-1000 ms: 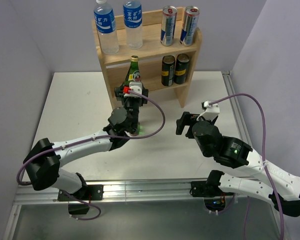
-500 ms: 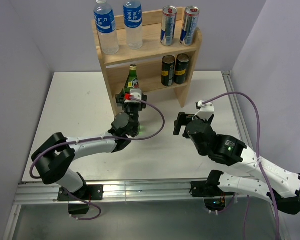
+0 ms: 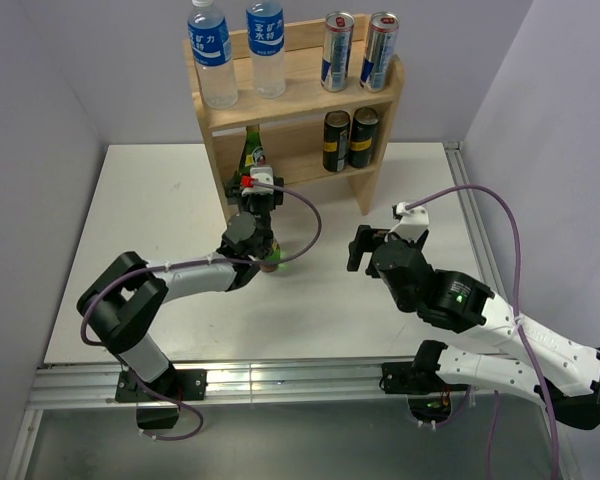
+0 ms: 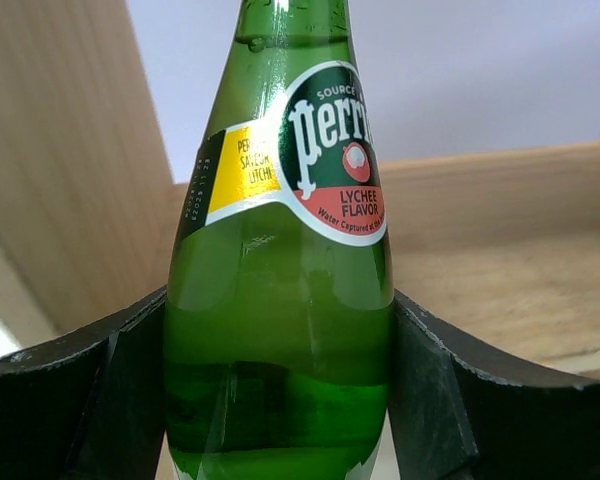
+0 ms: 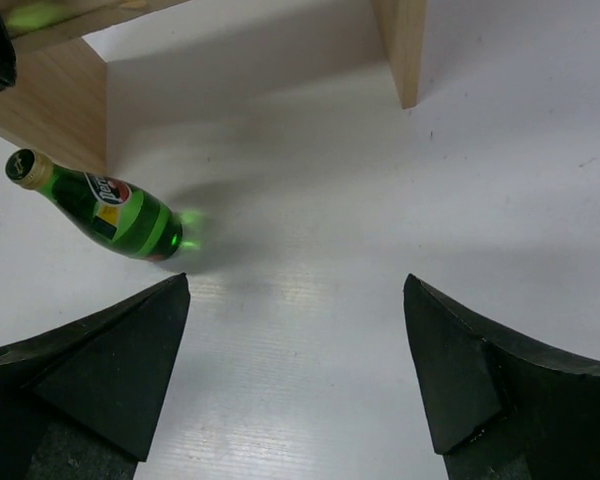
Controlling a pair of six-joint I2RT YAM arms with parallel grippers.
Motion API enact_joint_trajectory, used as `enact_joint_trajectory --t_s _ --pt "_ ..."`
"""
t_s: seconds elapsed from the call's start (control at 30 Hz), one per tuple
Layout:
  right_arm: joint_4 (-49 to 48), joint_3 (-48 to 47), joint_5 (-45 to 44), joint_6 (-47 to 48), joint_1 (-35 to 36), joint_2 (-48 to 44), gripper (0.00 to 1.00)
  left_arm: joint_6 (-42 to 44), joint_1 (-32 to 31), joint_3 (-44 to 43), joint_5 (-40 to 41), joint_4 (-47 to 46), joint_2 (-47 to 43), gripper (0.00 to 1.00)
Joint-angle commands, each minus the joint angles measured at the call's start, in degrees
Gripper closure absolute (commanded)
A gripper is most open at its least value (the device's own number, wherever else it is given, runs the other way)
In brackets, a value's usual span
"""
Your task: Place and organize the beverage onto the shelf
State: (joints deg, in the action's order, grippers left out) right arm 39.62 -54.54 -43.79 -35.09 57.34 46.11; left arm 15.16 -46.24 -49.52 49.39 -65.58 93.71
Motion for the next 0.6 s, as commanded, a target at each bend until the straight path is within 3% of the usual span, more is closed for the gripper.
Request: enact_joint_trajectory --t_s 0.0,0.57 --pt "-0.5 0.58 -0.33 -0.68 -0.21 -0.4 0.06 -1.18 0.89 -5.59 -3.95 -10.62 0.15 1.0" --pt "-3.4 2.25 0.99 0.11 -0.21 1.88 0.06 -3.55 7.39 -11.04 -7.02 -12.02 7.18 1.0"
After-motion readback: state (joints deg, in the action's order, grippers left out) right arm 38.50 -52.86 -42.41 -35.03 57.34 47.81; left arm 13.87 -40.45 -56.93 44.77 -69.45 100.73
